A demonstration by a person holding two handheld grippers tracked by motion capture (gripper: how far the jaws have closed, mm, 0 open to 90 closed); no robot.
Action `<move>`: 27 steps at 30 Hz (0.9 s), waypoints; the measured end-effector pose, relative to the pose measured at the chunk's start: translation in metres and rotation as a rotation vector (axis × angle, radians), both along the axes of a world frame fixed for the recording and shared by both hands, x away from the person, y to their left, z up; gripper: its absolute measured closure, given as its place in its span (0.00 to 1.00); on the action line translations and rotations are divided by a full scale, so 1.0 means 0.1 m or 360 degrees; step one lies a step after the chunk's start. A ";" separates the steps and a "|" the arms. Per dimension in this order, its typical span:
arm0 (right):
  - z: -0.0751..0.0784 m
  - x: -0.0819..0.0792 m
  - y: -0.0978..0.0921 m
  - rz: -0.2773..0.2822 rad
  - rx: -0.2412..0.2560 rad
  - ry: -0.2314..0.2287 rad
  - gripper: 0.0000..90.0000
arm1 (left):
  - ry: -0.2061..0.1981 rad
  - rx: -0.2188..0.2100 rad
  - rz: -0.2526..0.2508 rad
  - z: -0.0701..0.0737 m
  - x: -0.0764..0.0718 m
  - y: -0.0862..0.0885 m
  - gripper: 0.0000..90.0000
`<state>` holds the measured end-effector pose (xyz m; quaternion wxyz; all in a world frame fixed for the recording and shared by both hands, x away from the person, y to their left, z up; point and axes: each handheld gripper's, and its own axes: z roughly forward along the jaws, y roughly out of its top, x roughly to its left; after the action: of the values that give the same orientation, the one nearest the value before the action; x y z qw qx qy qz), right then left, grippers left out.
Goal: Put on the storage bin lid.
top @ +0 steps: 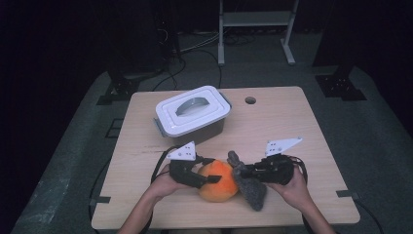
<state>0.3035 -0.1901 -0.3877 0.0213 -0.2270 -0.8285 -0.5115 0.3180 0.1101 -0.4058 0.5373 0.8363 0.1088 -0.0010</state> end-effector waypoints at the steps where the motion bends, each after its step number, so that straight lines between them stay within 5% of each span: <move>1: 0.04 -0.01 0.02 0.0004 0.0019 -0.0027 0.86 | -0.0009 0.0007 -0.0011 0.00 -0.01 -0.02 0.42; 3: 0.07 -0.04 0.07 0.0011 0.0013 -0.0058 0.86 | -0.0020 0.0011 -0.0019 0.00 -0.03 -0.04 0.41; 8: -0.05 -0.02 0.14 0.0071 -0.0020 0.0004 0.86 | -0.0005 0.0030 -0.0049 0.00 -0.03 -0.04 0.31; 14: -0.14 0.01 -0.01 0.0052 -0.0066 0.0046 0.85 | 0.0091 0.0029 -0.0032 -0.04 0.03 0.05 0.28; 17: -0.11 0.03 -0.10 0.0008 -0.0075 0.0056 0.85 | 0.0067 0.0036 -0.0038 -0.06 0.02 0.03 0.38; 22: 0.07 -0.04 -0.05 -0.0025 0.0033 -0.0061 0.85 | 0.0031 0.0053 -0.0068 -0.06 -0.02 -0.07 0.39; 27: 0.02 -0.05 0.04 0.0026 -0.0033 -0.0053 0.85 | 0.0000 0.0080 -0.0089 -0.06 -0.04 -0.06 0.33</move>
<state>0.2985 -0.1858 -0.3855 0.0094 -0.2117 -0.8358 -0.5065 0.3144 0.1038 -0.4117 0.5158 0.8523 0.0855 -0.0133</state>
